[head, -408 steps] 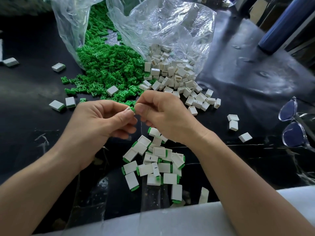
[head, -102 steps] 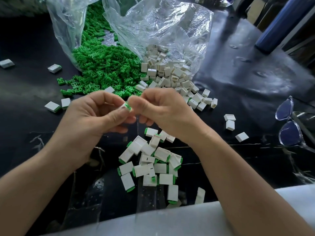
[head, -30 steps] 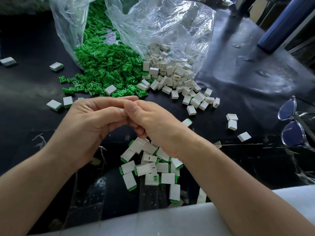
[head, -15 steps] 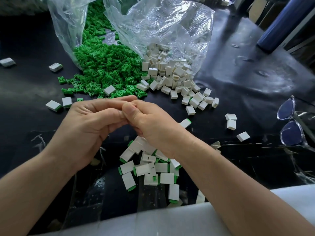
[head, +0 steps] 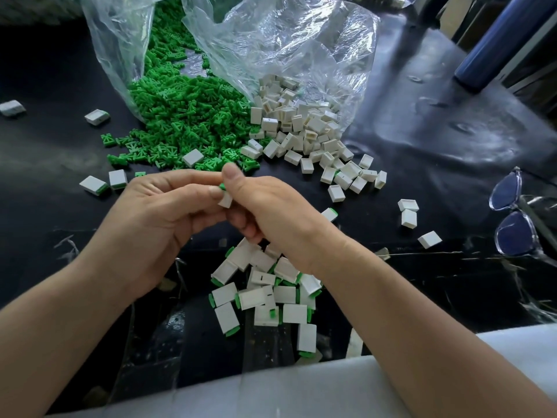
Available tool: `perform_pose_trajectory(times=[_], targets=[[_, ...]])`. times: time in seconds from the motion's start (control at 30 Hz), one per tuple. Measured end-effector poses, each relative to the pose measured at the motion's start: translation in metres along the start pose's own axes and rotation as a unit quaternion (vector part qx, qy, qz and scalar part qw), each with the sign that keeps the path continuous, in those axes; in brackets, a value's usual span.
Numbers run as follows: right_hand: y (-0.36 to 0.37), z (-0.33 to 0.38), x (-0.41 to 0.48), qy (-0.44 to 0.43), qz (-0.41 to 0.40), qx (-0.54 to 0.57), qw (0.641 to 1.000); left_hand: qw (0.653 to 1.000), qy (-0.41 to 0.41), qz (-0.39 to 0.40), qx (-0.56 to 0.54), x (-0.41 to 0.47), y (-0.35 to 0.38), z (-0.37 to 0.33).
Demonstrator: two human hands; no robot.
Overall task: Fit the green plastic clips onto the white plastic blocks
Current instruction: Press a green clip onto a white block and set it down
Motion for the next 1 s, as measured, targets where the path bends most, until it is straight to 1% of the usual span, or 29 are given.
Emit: perform_pose_trajectory(times=[0.1,0.2,0.27,0.33,0.4,0.47,0.57,0.63,0.73,0.83,0.9,1.0], targets=[[-0.011,-0.003,0.006,0.019,-0.016,-0.019,1.0,1.0,-0.01,0.005,0.004,-0.001,0.001,-0.001],[-0.031,-0.003,0.013,0.015,-0.069,-0.013,0.997,1.0,-0.008,-0.021,0.01,-0.001,-0.001,-0.003],[-0.044,-0.004,0.019,0.001,-0.114,-0.033,0.993,0.999,-0.006,-0.025,0.027,-0.003,0.0,-0.003],[-0.056,-0.005,0.024,-0.026,-0.171,-0.089,0.981,0.999,-0.005,-0.006,0.045,-0.007,0.004,-0.003],[-0.063,-0.003,0.027,-0.068,-0.22,-0.16,0.96,0.997,-0.003,0.03,0.065,-0.011,0.011,-0.002],[-0.064,-0.001,0.029,-0.108,-0.239,-0.236,0.936,0.994,0.001,0.071,0.077,-0.016,0.017,-0.002],[-0.057,0.001,0.032,-0.15,-0.227,-0.301,0.914,0.991,0.003,0.115,0.073,-0.022,0.024,-0.004],[-0.049,0.004,0.035,-0.181,-0.207,-0.336,0.901,0.992,0.008,0.11,0.066,-0.021,0.024,-0.006],[-0.034,0.003,0.039,-0.205,-0.146,-0.404,0.879,0.994,0.013,0.094,0.06,-0.019,0.023,-0.007],[-0.027,-0.002,0.044,-0.21,-0.103,-0.458,0.858,0.993,0.017,0.102,0.061,-0.02,0.025,-0.008],[-0.026,-0.007,0.046,-0.195,-0.083,-0.479,0.852,0.993,0.017,0.103,0.062,-0.021,0.024,-0.008],[-0.033,-0.006,0.046,-0.194,-0.1,-0.475,0.853,0.993,0.014,0.098,0.062,-0.02,0.024,-0.007]])
Point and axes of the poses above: each hand's wrist, its own x-axis towards the middle knuckle, its own y-axis out of the palm, z = x × y, the point moved 8 cm from there along x, towards the middle knuckle, and after that the axes turned 11 degrees about -z, right-handed, at the moved point
